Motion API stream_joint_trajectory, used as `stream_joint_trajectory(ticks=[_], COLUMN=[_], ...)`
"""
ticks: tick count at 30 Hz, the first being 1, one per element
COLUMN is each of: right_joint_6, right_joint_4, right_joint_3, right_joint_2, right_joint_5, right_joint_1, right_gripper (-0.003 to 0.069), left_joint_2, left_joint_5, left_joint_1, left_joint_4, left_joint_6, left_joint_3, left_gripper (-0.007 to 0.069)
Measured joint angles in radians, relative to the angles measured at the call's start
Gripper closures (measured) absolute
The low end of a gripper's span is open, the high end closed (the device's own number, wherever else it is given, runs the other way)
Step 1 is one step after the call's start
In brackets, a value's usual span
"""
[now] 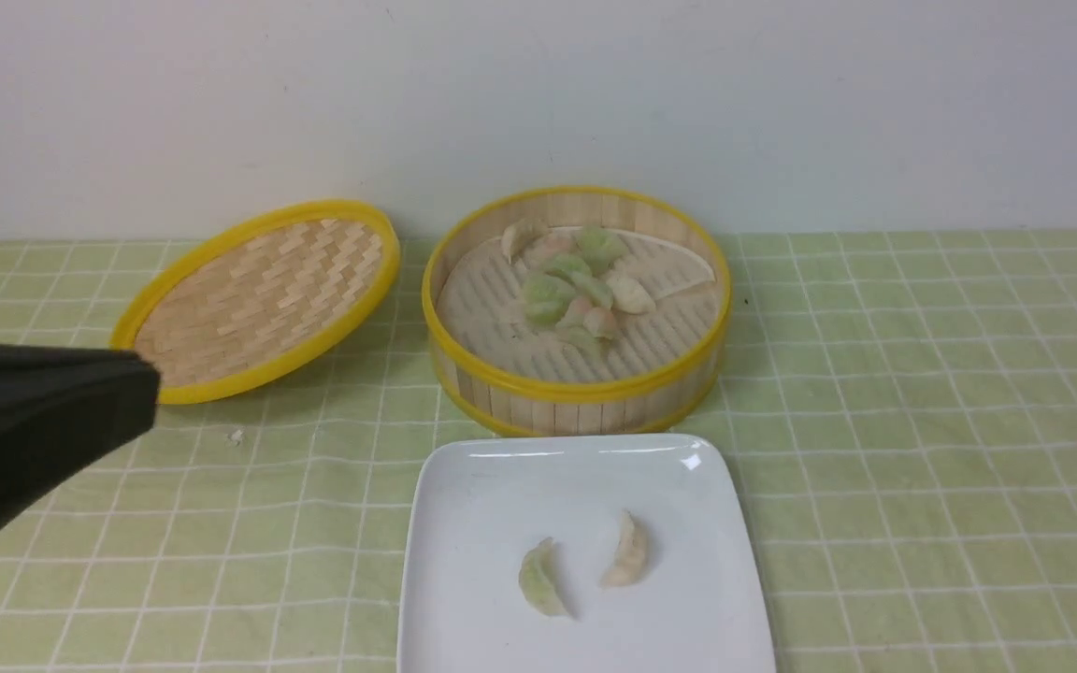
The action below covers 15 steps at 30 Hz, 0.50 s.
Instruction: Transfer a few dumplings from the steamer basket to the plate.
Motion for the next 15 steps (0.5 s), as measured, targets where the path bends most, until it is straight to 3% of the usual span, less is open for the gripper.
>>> stream_joint_trajectory(ticks=[4, 15], right_joint_6=[0.0, 0.0], right_joint_4=[0.0, 0.0], right_joint_3=[0.0, 0.0], right_joint_2=[0.0, 0.0], right_joint_5=[0.0, 0.0], right_joint_1=[0.0, 0.0], right_gripper=[0.0673, 0.0673], left_joint_2=[-0.12, -0.217], left_joint_5=[-0.079, -0.086], left_joint_1=[0.0, 0.0], left_joint_4=[0.001, 0.002], left_joint_6=[-0.001, -0.001], left_joint_3=[0.101, 0.137], left_gripper=[0.0631, 0.0631])
